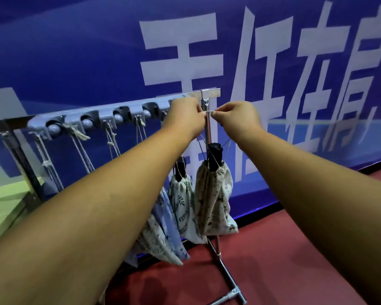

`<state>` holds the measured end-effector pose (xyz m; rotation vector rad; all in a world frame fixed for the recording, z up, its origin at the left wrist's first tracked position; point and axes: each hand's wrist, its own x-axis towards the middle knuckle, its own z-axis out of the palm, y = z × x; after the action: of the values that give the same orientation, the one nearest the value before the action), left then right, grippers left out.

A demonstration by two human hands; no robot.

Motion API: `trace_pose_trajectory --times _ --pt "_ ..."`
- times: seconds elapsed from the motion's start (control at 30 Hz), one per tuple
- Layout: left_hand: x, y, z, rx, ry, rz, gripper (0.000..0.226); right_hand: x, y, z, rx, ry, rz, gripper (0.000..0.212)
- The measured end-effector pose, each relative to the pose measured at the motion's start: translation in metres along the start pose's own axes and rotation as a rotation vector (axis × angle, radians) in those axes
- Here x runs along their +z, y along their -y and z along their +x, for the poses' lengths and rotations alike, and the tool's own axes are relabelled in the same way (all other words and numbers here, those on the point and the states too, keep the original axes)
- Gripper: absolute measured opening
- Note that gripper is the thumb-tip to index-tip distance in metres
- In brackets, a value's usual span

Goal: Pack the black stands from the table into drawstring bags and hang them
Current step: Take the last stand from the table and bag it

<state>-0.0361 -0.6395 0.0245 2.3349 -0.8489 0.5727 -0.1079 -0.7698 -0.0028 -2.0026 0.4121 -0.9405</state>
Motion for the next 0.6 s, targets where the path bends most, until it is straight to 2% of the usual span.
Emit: trace_pose_trajectory --times 0.1,0.2,0.37,0.6 --pt "0.001 0.005 0.015 -0.026 -0.102 0.05 0.016 0.013 0.004 0.019 -0.017 0.028 0.037 0.013" --pt "0.005 0.012 0.018 -0.079 -0.099 -0.029 0.003 0.026 0.004 0.032 0.0 0.025 0.006 0.016" --pt "0.014 0.02 0.024 -0.11 -0.111 -0.085 0.02 0.047 -0.005 0.045 0.002 0.025 -0.015 0.014" --pt "0.023 0.025 0.026 -0.114 -0.173 -0.178 0.023 0.061 0.0 0.055 -0.034 0.019 -0.003 0.018"
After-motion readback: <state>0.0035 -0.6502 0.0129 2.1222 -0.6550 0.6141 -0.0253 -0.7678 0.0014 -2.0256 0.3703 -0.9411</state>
